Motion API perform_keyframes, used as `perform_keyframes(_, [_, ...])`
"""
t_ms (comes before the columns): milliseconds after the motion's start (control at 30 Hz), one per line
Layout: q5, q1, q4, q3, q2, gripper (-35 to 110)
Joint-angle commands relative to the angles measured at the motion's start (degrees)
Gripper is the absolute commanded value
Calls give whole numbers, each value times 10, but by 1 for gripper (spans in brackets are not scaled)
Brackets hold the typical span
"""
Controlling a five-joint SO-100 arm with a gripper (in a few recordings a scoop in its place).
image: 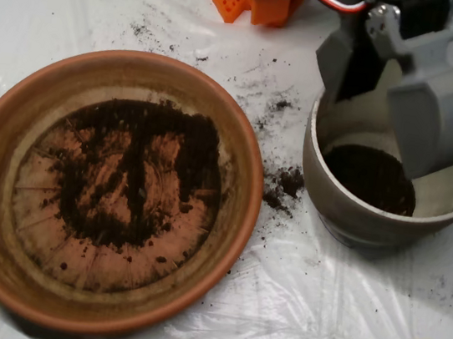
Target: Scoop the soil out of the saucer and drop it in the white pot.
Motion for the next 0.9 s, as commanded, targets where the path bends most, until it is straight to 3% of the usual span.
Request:
perform_keyframes(0, [12, 25, 3, -42, 69, 41])
perform_keyframes(433, [93, 204, -30, 47, 134, 37])
perform_keyframes(867, [-36, 376, -233, 401, 104, 49])
